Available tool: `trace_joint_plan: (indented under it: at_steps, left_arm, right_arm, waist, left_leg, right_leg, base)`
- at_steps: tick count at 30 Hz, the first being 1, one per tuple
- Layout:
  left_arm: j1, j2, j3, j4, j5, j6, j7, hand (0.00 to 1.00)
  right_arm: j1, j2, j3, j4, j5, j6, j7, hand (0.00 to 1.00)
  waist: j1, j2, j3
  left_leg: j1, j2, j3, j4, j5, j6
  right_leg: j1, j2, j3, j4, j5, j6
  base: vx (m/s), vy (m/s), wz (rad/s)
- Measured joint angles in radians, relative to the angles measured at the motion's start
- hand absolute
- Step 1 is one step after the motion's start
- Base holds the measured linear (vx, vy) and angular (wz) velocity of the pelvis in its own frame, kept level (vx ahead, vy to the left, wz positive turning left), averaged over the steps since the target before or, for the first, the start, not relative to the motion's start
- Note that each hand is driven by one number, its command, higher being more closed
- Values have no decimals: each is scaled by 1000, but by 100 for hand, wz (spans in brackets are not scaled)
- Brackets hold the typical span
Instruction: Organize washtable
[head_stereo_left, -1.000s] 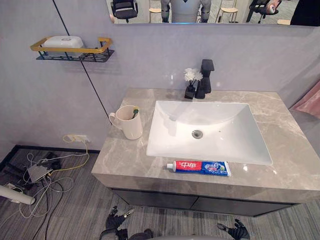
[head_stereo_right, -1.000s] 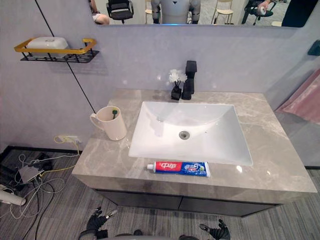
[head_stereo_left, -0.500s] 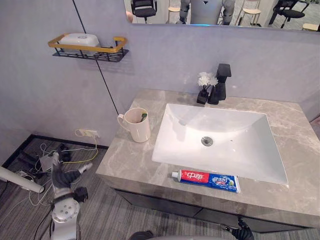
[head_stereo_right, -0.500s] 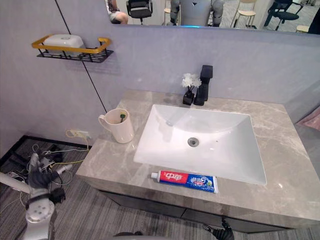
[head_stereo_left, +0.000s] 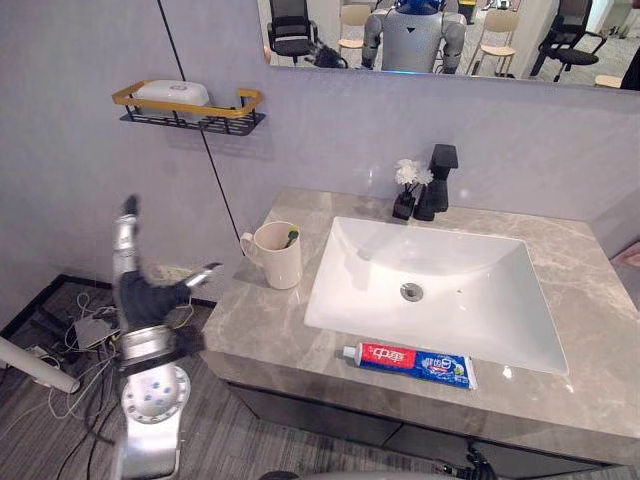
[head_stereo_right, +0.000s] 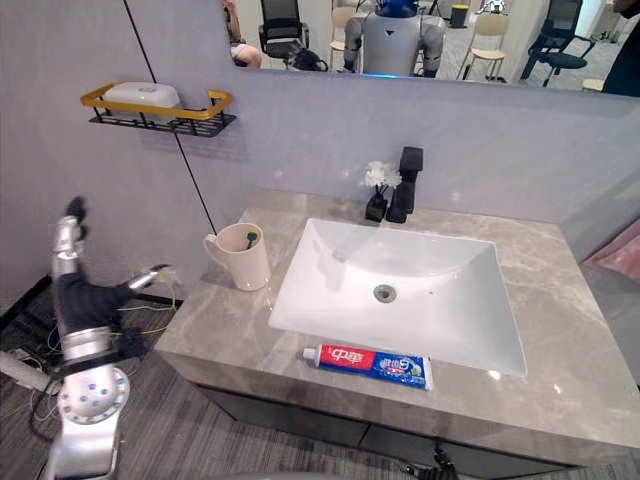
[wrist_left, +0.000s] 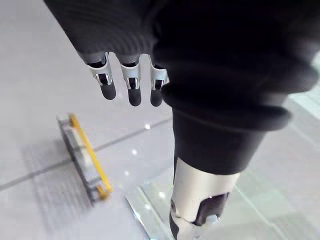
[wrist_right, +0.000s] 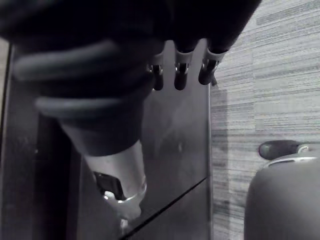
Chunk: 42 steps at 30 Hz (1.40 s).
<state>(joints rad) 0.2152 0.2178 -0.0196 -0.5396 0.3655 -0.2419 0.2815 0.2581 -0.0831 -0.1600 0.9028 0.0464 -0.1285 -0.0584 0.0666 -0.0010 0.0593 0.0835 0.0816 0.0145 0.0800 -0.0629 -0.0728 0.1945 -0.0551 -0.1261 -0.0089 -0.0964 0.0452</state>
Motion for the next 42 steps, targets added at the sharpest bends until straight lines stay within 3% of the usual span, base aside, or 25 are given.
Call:
trace_joint_plan:
  at_steps: [2, 10, 17, 19, 23, 29, 42]
  left_arm:
    - [-1, 1, -51, -18, 68, -15, -22, 0]
    - [-3, 42, -165, -23, 153, -33, -57, 0]
    - [-50, 48, -308, -22, 155, -58, -130, 0]
    - [-51, 75, -364, -13, 155, -63, -155, 0]
    - [-94, 83, -411, 77, 155, -69, -196, 0]
    - [-115, 87, -466, 202, 156, -54, -231, 0]
    - [-194, 79, -556, 323, 209, -18, -261, 0]
  right_arm:
    - [-15, -5, 9, 24, 0, -6, 5, 0]
    - [-46, -24, 41, 60, 0, -19, 16, 0]
    - [-58, -35, 61, 64, -1, -20, 17, 0]
    - [-67, -35, 62, 64, -1, -19, 16, 0]
    - [-73, -41, 62, 64, 0, -19, 17, 0]
    - [-74, -59, 60, 64, 0, -18, 17, 0]
    - [-71, -51, 36, 65, 3, -15, 19, 0]
  waist:
    - [-2, 2, 0]
    - [-27, 6, 3]
    - [-36, 10, 8]
    - [-51, 12, 9]
    - [-55, 21, 16]
    - [-58, 41, 31]
    - [-90, 40, 59]
  left_leg:
    - [1, -3, -1, 0, 0, 0]
    - [5, -4, 4, -1, 0, 0]
    - [10, -9, 13, -9, 1, 1]
    - [11, -10, 13, -10, 1, 2]
    - [14, -12, 12, -13, 1, 2]
    - [21, -16, 0, -36, 11, 2]
    - [37, -15, -5, -49, 12, 1]
  right_leg:
    - [0, 1, 2, 0, 1, -2]
    - [0, 1, 19, -8, 7, -2]
    - [0, 0, 24, -15, 13, -1]
    - [0, -1, 25, -15, 13, 0]
    - [1, -1, 25, -14, 13, 0]
    - [1, -1, 17, -15, 13, 1]
    - [15, 1, 19, -23, 13, 1]
  base:
    - [0, 0, 0]
    - [-9, 1, -2]
    - [-4, 1, -4]
    - [0, 0, 0]
    - [0, 0, 0]
    - [-10, -10, 4]
    - [-2, -2, 0]
